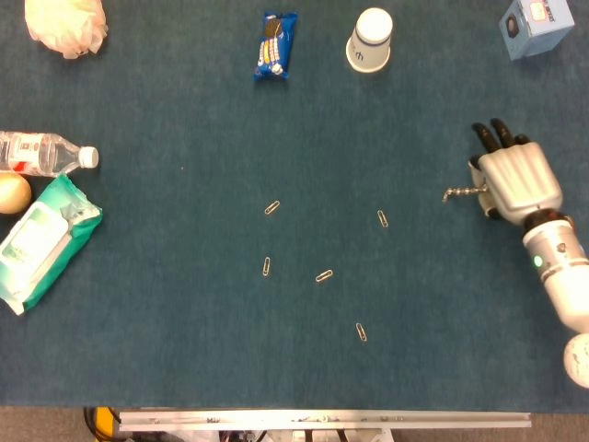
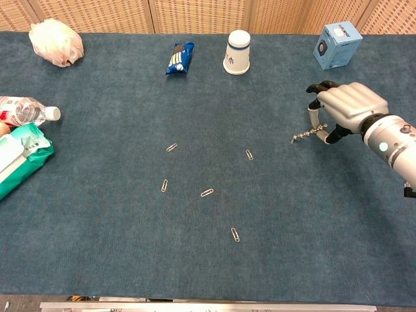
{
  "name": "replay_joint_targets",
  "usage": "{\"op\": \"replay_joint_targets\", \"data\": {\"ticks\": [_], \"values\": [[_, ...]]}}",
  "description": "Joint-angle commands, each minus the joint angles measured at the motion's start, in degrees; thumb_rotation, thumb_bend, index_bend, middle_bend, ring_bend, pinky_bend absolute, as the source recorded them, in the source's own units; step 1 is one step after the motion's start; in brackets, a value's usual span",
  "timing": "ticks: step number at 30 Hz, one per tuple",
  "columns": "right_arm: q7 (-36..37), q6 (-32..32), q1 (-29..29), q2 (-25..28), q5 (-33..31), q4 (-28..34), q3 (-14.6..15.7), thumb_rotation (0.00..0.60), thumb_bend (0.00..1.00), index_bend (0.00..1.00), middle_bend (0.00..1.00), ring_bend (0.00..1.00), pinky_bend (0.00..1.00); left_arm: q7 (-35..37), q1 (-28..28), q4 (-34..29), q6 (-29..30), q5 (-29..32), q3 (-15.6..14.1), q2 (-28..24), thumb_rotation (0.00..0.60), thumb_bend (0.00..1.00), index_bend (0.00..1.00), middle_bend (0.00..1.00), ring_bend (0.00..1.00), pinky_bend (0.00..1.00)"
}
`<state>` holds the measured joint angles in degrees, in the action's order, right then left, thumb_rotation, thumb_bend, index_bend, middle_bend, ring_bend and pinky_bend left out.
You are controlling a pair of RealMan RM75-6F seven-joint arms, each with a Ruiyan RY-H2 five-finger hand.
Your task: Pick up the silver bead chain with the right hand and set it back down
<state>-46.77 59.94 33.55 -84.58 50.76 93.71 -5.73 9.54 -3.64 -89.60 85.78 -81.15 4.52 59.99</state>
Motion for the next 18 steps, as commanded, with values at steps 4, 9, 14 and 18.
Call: {"op": "replay_joint_targets", "data": {"ticks": [4,9,14,18], "values": [[-0.8,-0.79,1.62,-0.86,-1.2,-0.66,0.29,0.6,0.34,0.57,0.11,0.04,0.28,1.11,0.7,0.4,0.77,0.31,0.21,-0.07,0.6,0.45,0.37,0.38,0.31,0.44],[-1.41,-0.2,2.55,-0.75,-0.99,0.5,0.86,0.6,0.34,0.57,0.11,0.04,0.28,1.49,1.21,0.48,1.4,0.29,0.29,-0.03,0.6,0.45,0.37,0.38,0.31,0.44],[-2.2,0.88,3.29,-0.35,-0.12,2.44,1.43,0.6,0.34,0.57,0.11,0.04,0.28,1.75,1.51,0.52,1.7,0.41,0.45,0.0,0.6,0.45,0.37,0.38,0.31,0.44],[-2.74,1.37,3.9,-0.24,0.45,3.63,1.81,0.6,0.34,0.57,0.11,0.04,0.28,1.81,1.65,0.57,1.79,0.32,0.47,0.03,0.6,0.45,0.37,0.38,0.31,0.44]]}}
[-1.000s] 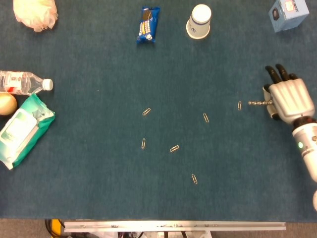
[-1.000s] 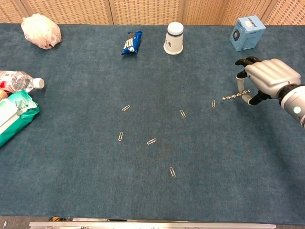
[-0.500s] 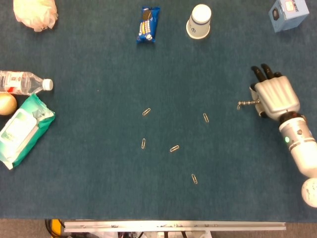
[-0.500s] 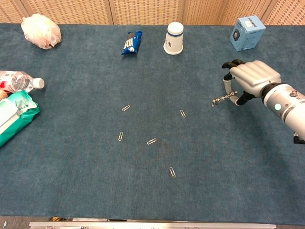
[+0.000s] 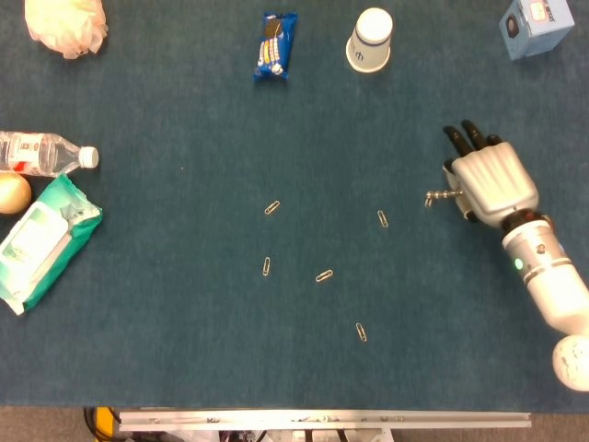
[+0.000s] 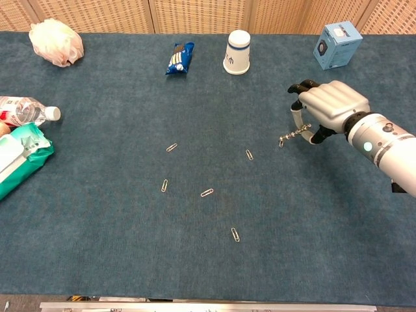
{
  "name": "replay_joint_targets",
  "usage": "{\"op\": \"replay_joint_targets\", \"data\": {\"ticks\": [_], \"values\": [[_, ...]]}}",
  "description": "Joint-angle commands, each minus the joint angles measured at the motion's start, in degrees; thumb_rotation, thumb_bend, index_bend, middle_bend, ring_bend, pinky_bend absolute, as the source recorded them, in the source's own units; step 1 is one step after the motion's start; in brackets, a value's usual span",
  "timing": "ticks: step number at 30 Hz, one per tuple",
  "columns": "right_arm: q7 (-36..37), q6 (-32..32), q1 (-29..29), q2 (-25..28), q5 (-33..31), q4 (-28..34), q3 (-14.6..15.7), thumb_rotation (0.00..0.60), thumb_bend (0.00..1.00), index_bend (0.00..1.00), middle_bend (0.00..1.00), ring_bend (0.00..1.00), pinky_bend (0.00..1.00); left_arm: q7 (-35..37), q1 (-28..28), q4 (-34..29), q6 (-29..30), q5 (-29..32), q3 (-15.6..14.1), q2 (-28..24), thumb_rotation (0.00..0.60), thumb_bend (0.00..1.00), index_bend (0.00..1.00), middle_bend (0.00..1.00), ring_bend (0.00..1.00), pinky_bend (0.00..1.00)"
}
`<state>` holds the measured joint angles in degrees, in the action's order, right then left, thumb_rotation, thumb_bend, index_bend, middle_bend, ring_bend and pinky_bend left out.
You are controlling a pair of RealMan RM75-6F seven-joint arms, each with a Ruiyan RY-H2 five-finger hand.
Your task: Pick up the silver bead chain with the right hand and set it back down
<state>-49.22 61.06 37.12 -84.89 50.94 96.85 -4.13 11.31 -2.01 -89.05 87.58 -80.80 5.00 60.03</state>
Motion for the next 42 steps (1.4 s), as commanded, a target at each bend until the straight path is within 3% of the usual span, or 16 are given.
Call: {"op": "replay_joint_targets", "data": {"ticks": [1,19,42], "values": [[-0.41,0.33,0.49,0.08,0.34,0.73,0.28,0.6,0.34,0.57,0.11,0.04,0.28,0.04,0.03,0.01,-0.05,0.02,0.03,-0.02,0.6,0.45,0.37,0.38,0.31,0.44],[-4.58,0.78,4.32,-0.82,-0.57,4.46,1.21,0.6,0.34,0.57,0.11,0.04,0.28,1.27,0.74,0.03,0.29,0.55,0.54,-0.48,0.6,0.45,0.37,0.38,0.31,0.44],[-5.58,0.19,7.88,-3.53,-3.02,3.83,2.46,0.6,0.34,0.57,0.11,0.04,0.28,3.13,1.96,0.17,1.41,0.78,1.03,-0.96,0.6,0.45,0.37,0.38,0.31,0.44]]}}
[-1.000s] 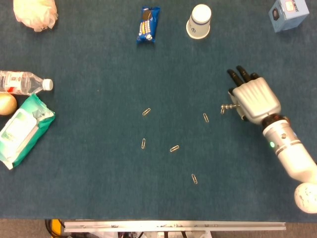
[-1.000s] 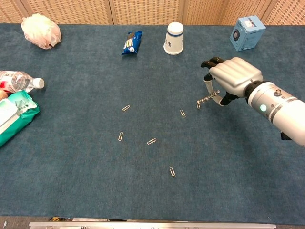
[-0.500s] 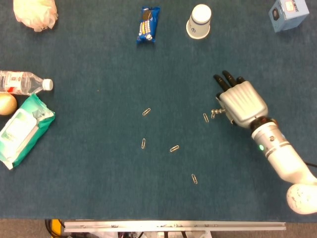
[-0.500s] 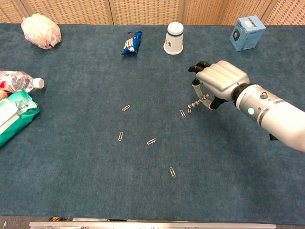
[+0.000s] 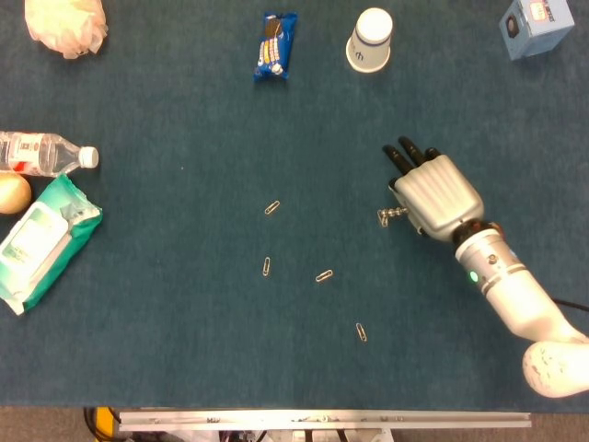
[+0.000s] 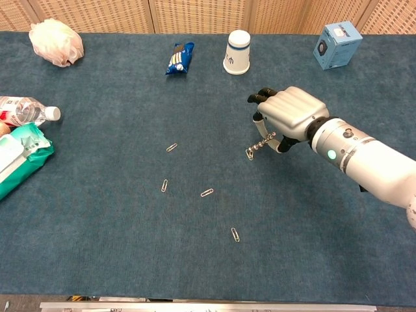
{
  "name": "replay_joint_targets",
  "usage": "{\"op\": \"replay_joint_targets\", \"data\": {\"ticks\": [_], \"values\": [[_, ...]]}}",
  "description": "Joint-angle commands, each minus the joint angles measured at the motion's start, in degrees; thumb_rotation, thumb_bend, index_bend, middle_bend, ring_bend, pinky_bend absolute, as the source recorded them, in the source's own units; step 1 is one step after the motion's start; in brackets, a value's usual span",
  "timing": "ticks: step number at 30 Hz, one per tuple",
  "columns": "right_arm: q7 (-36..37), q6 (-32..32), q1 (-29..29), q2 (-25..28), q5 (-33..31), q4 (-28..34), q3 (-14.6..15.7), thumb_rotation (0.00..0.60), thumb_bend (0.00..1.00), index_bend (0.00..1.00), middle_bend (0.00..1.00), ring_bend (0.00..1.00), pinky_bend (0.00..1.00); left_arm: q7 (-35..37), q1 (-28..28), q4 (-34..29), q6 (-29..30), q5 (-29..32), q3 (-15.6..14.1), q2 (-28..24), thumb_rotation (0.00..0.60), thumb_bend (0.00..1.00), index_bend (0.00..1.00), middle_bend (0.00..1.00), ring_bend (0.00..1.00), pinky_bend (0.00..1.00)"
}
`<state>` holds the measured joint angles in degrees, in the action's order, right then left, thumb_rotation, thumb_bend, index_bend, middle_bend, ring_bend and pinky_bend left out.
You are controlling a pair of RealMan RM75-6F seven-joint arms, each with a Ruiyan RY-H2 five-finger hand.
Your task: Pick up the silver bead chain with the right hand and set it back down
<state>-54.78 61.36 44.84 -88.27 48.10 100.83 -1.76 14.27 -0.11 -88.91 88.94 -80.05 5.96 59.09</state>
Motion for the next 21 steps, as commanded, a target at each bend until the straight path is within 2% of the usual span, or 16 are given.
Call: {"op": "replay_joint_targets", "data": {"ticks": [1,10,21], "values": [[-0.05,-0.21,0.34,-0.29,-0.39,-0.31,0.13,0.6,0.34,0.57,0.11,0.04,0.28,0.31,0.11,0.06,0.11,0.03,0.11,-0.02,0.6,0.45,0.37,0.38,0.31,0.44],[0.44,0.26,0.92,-0.39,-0.45,-0.29,0.53,0.6,0.34,0.57,0.11,0.04,0.28,0.87,0.37,0.23,0.29,-0.08,0.19,-0.11,0.6,0.45,0.37,0.38,0.31,0.44],[2.27,4.31,-1.18,3.32,3.29,2.94,2.16,0.6,0.34,0.57,0.11,0.04,0.28,-0.1,0.17,0.0,-0.22,0.12,0.33,0.02,0.6,0.45,0.37,0.38,0.31,0.44]]}}
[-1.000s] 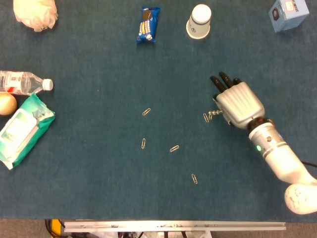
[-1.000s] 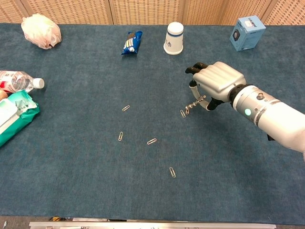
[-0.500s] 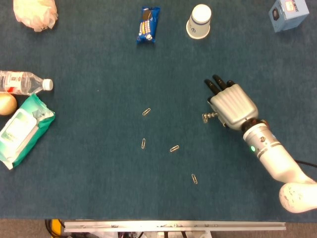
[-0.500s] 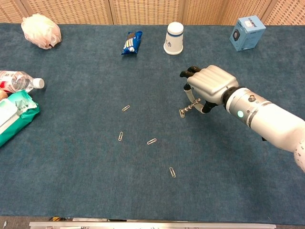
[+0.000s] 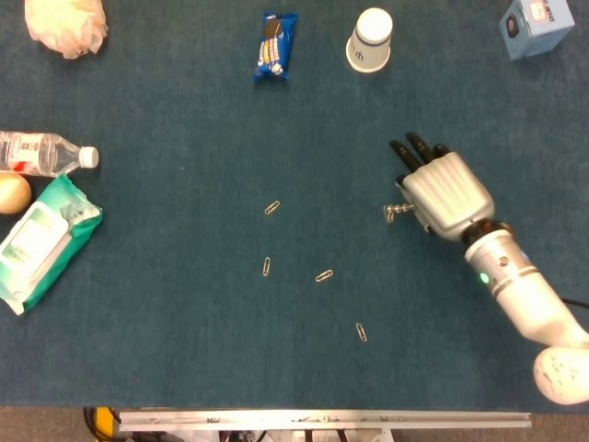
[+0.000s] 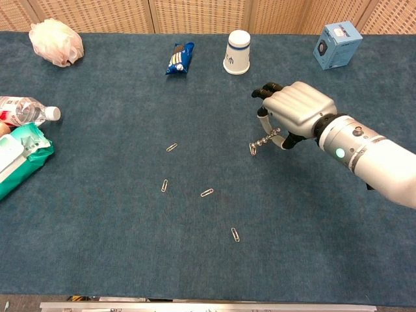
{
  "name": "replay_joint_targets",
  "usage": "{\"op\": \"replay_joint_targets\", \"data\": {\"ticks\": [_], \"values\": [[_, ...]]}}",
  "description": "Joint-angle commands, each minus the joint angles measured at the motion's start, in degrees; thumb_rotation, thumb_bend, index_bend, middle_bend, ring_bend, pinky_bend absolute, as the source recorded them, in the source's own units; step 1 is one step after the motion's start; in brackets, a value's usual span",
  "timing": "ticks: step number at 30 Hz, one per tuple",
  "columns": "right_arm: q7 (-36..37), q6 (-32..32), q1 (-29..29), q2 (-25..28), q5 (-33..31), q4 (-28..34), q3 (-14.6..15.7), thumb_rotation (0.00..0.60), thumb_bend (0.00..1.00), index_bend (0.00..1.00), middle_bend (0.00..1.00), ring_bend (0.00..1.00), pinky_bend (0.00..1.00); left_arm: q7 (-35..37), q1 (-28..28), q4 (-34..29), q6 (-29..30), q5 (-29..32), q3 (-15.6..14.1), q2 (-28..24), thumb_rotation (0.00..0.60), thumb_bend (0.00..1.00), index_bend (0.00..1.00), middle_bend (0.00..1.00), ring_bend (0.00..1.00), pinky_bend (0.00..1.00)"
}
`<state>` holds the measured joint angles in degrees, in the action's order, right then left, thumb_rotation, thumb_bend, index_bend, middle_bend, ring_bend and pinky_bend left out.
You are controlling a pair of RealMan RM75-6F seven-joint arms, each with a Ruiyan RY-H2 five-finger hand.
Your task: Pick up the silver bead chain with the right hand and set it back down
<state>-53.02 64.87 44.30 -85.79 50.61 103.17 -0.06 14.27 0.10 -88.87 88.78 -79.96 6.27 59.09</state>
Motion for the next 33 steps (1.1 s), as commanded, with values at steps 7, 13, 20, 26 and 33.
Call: {"op": "replay_joint_targets", "data": {"ticks": [7,13,20,26,33], "values": [[4.47,3.97,-4.19,4.98,4.07,1.54,2.14,0.6,0.34,0.57,0.11,0.04,0.28,-0.95,-0.4,-0.24,-0.56,0.1,0.15,0.11,0.6,0.45,0.37,0.38,0.31,0.44],[9.56,4.04,-6.84,7.4,5.75,-0.09,2.67,0.6,0.34,0.57,0.12,0.04,0.28,-2.12,-0.95,-0.48,-1.38,0.25,0.21,0.28,0.6,0.45,0.37,0.38,0.31,0.44],[14.21,2.65,-9.08,7.9,7.69,-2.86,3.24,0.6,0.34,0.57,0.12,0.04,0.28,-4.02,-1.9,-0.9,-2.87,0.46,0.17,0.53,0.6,0.45,0.37,0.38,0.31,0.44],[16.4,2.11,-10.76,7.64,8.58,-4.85,3.43,0.6,0.34,0.57,0.12,0.04,0.28,-5.03,-2.23,-1.21,-3.2,0.44,0.1,0.74,0.6,0.45,0.37,0.38,0.31,0.44],[17.6,0.73,-11.92,6.59,8.73,-7.58,3.26,0.6,0.34,0.57,0.12,0.04,0.28,-5.75,-2.46,-1.41,-3.48,0.55,0.05,0.85,0.6,0.45,0.37,0.38,0.31,0.44]]}}
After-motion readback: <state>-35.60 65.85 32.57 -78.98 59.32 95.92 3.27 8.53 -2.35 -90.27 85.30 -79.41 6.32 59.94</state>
